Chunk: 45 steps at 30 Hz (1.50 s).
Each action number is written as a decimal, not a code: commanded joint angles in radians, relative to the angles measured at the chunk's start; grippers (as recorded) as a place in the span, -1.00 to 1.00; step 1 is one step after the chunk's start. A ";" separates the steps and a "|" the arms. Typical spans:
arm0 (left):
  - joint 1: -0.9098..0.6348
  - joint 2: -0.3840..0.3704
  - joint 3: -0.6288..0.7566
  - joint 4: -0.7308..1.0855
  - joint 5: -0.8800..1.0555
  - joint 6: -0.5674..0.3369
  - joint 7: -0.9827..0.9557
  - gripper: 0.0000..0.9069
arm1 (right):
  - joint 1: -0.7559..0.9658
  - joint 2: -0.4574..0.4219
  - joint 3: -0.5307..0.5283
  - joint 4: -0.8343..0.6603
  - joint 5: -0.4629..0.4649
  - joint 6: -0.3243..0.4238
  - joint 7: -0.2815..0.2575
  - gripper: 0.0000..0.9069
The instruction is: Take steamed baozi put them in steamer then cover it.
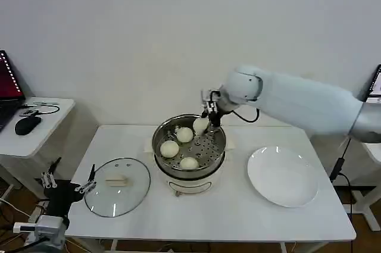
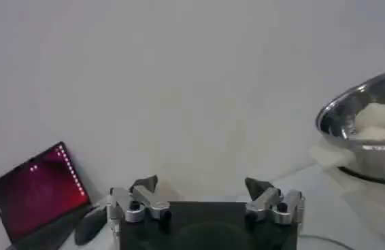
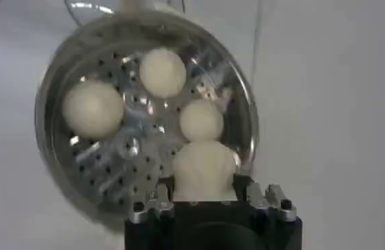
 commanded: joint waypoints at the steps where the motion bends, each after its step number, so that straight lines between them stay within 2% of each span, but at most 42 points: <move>1: 0.004 -0.002 -0.004 -0.010 -0.002 0.000 0.000 1.00 | -0.049 0.080 -0.065 -0.061 0.084 -0.117 0.074 0.29; 10: 0.003 -0.004 -0.005 -0.012 -0.004 0.000 0.000 1.00 | -0.105 0.102 -0.054 -0.135 0.018 -0.100 0.046 0.29; 28: 0.003 -0.008 -0.008 -0.010 -0.006 -0.001 -0.001 1.00 | -0.142 0.124 -0.050 -0.178 -0.039 -0.088 0.026 0.29; 29: 0.004 -0.007 -0.009 -0.010 -0.006 -0.001 0.000 1.00 | -0.143 0.123 -0.051 -0.178 -0.036 -0.086 0.027 0.51; 30: 0.005 -0.006 -0.009 -0.011 -0.006 -0.001 0.002 1.00 | -0.143 0.122 -0.050 -0.175 -0.025 -0.088 0.033 1.00; 39: -0.004 -0.007 -0.006 -0.004 -0.007 0.001 0.000 1.00 | -0.067 0.085 -0.021 -0.120 0.026 -0.095 0.039 1.00; 42: -0.009 -0.005 -0.002 -0.004 -0.023 0.011 0.000 1.00 | -0.033 0.039 -0.007 -0.071 0.046 -0.091 0.045 1.00; 45: -0.011 -0.001 0.002 -0.013 -0.062 0.036 -0.001 1.00 | -0.011 -0.023 0.009 0.005 0.082 -0.102 0.084 1.00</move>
